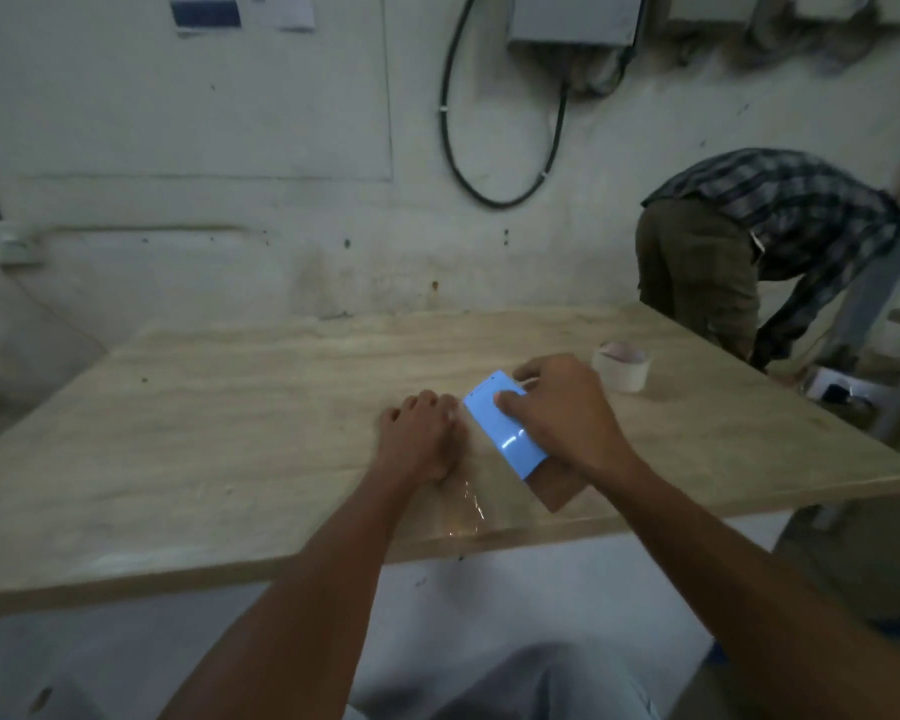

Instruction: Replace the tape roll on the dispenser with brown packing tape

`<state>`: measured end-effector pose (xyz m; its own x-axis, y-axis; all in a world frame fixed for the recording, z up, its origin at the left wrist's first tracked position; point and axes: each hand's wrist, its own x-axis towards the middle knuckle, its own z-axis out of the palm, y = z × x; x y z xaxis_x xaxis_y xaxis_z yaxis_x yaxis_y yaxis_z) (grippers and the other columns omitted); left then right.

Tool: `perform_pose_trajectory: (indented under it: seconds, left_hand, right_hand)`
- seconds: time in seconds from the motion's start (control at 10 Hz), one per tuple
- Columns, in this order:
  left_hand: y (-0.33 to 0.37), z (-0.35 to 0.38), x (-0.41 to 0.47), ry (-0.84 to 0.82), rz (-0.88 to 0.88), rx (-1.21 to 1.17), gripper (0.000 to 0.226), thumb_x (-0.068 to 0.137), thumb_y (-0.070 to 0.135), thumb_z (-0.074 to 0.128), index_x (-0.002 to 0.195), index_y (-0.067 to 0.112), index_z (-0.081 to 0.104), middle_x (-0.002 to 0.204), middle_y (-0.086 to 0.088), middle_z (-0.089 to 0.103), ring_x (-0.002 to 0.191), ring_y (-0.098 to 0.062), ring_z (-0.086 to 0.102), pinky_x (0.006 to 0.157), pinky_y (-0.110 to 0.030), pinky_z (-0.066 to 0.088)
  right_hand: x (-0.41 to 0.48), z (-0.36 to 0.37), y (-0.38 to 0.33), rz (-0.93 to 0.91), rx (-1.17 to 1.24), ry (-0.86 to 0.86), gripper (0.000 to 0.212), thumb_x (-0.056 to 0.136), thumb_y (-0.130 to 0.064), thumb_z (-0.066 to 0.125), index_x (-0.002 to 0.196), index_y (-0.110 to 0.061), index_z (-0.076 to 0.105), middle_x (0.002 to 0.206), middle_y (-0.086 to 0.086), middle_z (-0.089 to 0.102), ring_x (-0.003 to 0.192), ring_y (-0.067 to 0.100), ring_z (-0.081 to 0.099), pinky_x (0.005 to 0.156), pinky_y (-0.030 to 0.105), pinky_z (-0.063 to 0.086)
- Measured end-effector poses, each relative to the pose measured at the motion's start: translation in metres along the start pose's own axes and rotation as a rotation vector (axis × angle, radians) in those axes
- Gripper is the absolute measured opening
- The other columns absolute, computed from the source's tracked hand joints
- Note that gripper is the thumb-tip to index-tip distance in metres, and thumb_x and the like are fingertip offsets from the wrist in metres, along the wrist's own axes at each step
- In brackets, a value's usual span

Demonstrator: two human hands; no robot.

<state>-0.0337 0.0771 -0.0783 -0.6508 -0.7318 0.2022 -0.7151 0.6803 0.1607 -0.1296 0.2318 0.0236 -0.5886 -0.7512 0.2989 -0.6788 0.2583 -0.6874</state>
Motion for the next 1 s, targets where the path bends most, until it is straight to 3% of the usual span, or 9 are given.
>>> perform_pose_trajectory:
  seconds: [0.1,0.2,0.3,0.4,0.5,0.6,0.8,0.9,1.0]
  left_hand:
    - [-0.019,0.003,0.003,0.032,-0.071,-0.041,0.047,0.099,0.045,0.045,0.14,0.021,0.048,0.144,-0.005,0.052,0.136,-0.029,0.05,0.108,-0.045,0.036]
    - [-0.035,0.002,0.008,0.054,-0.152,-0.043,0.053,0.099,0.055,0.042,0.142,0.024,0.048,0.149,-0.001,0.052,0.141,-0.023,0.047,0.113,-0.045,0.034]
    - [-0.048,-0.001,0.01,0.008,-0.175,-0.003,0.059,0.1,0.062,0.036,0.146,0.028,0.045,0.156,0.0,0.046,0.147,-0.02,0.038,0.117,-0.047,0.029]
    - [-0.053,-0.002,0.009,-0.029,-0.168,0.015,0.065,0.1,0.066,0.033,0.155,0.031,0.036,0.166,0.0,0.032,0.154,-0.02,0.027,0.122,-0.047,0.021]
    - [-0.054,0.001,0.009,-0.019,-0.166,0.026,0.066,0.1,0.067,0.031,0.157,0.033,0.033,0.168,0.001,0.029,0.155,-0.02,0.024,0.123,-0.047,0.018]
    - [-0.054,0.002,0.009,-0.023,-0.184,0.006,0.067,0.1,0.068,0.031,0.157,0.033,0.032,0.169,0.001,0.026,0.157,-0.02,0.021,0.124,-0.047,0.016]
    - [-0.048,-0.006,0.006,-0.025,-0.199,-0.003,0.067,0.1,0.067,0.029,0.158,0.034,0.03,0.17,0.002,0.023,0.157,-0.02,0.018,0.125,-0.046,0.014]
    - [-0.047,-0.005,0.003,-0.035,-0.21,0.01,0.069,0.098,0.07,0.025,0.157,0.034,0.031,0.17,0.003,0.024,0.157,-0.019,0.019,0.124,-0.045,0.015]
    - [-0.043,-0.013,0.008,-0.019,-0.225,0.02,0.079,0.087,0.08,0.021,0.149,0.035,0.042,0.161,0.005,0.039,0.15,-0.021,0.033,0.118,-0.044,0.025]
  right_hand:
    - [0.02,0.026,0.009,-0.073,-0.1,0.032,0.024,0.079,-0.024,0.063,0.091,-0.004,0.069,0.093,0.018,0.074,0.094,0.037,0.068,0.079,0.039,0.055]
    - [0.035,0.049,0.014,-0.211,-0.292,0.068,0.013,0.09,-0.018,0.054,0.094,-0.011,0.063,0.099,0.018,0.07,0.096,0.039,0.066,0.08,0.039,0.05]
    - [0.045,0.068,0.017,-0.256,-0.501,0.101,0.013,0.088,-0.013,0.061,0.098,-0.008,0.068,0.089,0.012,0.07,0.077,0.033,0.072,0.066,0.036,0.055]
    - [0.054,0.079,0.022,-0.223,-0.594,0.016,0.019,0.055,-0.004,0.082,0.069,-0.006,0.07,0.062,0.009,0.067,0.043,0.023,0.066,0.038,0.026,0.048]
    - [0.055,0.091,0.032,-0.206,-0.619,-0.017,0.034,0.032,-0.005,0.086,0.062,-0.002,0.07,0.053,0.01,0.065,0.035,0.02,0.061,0.032,0.02,0.042]
    - [0.052,0.099,0.039,-0.198,-0.631,-0.054,0.053,0.03,-0.006,0.082,0.079,0.01,0.073,0.066,0.02,0.069,0.042,0.027,0.064,0.037,0.025,0.048]
    - [0.051,0.1,0.045,-0.217,-0.776,-0.033,0.056,0.048,-0.011,0.071,0.099,0.014,0.067,0.08,0.024,0.067,0.073,0.034,0.063,0.063,0.042,0.053]
    - [0.046,0.093,0.036,-0.225,-0.758,-0.103,0.048,0.061,-0.014,0.051,0.099,0.01,0.068,0.081,0.021,0.067,0.077,0.033,0.058,0.067,0.044,0.049]
    - [0.06,0.077,0.026,-0.222,-0.676,-0.097,0.038,0.082,-0.023,0.041,0.103,-0.008,0.068,0.099,0.013,0.07,0.102,0.033,0.055,0.087,0.043,0.042]
